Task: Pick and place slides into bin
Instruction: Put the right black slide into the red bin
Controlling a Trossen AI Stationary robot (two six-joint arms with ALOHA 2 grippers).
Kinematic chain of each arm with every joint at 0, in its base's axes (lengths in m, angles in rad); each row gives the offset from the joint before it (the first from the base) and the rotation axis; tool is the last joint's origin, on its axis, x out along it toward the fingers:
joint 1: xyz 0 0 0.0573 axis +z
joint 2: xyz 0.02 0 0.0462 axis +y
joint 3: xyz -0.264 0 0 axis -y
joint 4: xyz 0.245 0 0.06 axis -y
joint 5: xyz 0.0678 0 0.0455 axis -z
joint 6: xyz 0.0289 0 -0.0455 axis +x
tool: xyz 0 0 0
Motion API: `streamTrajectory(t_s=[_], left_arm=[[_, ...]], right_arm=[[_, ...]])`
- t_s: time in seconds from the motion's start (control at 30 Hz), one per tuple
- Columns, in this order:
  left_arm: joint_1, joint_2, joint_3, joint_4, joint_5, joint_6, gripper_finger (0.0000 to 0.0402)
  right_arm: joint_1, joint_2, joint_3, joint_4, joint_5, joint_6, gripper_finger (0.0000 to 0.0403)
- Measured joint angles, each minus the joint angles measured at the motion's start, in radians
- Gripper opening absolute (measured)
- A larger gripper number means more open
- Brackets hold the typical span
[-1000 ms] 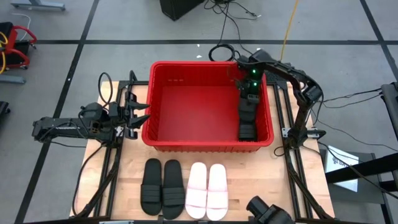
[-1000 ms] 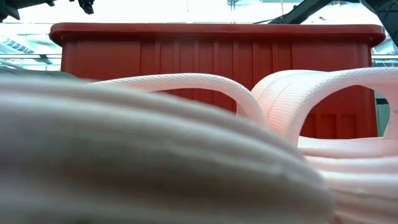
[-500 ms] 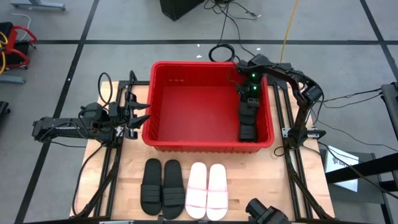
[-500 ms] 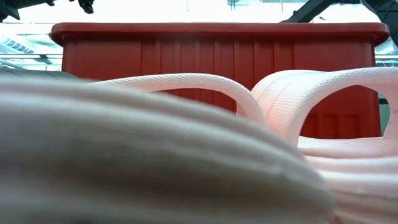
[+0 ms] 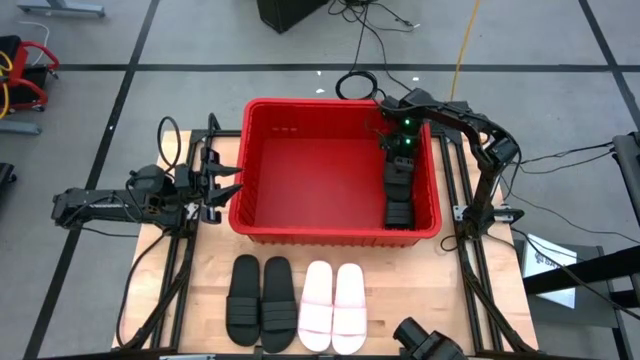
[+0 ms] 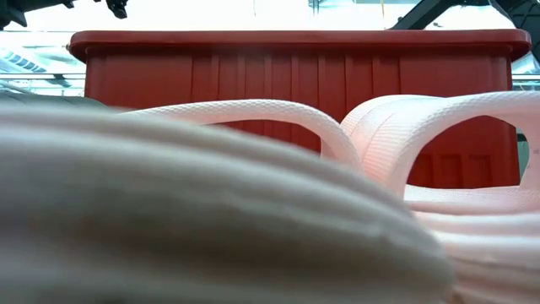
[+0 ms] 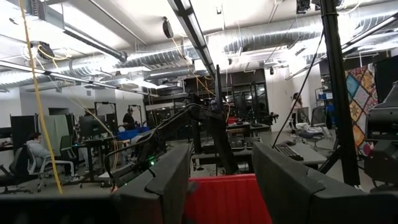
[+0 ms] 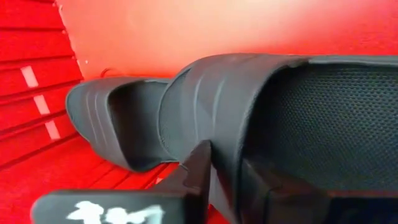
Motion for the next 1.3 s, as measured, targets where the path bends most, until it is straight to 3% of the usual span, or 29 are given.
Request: streamTrajectory(t_s=[0.5, 0.7, 1.3], left_arm=[[0.000, 0.000, 0.000, -0.001, 0.000, 0.004, 0.0184], [0.000, 0.000, 0.000, -0.001, 0.000, 0.005, 0.0184], [0.000, 0.000, 0.000, 0.000, -0.002, 0.005, 0.0184]], right_arm=[[0.024, 0.000, 0.000, 0.027, 0.000, 0.047, 0.0158], [0.032, 0.000, 0.000, 0.053, 0.096, 0.056, 0.0193], [0.033, 0.000, 0.018, 0.088, 0.181, 0.059, 0.0197]])
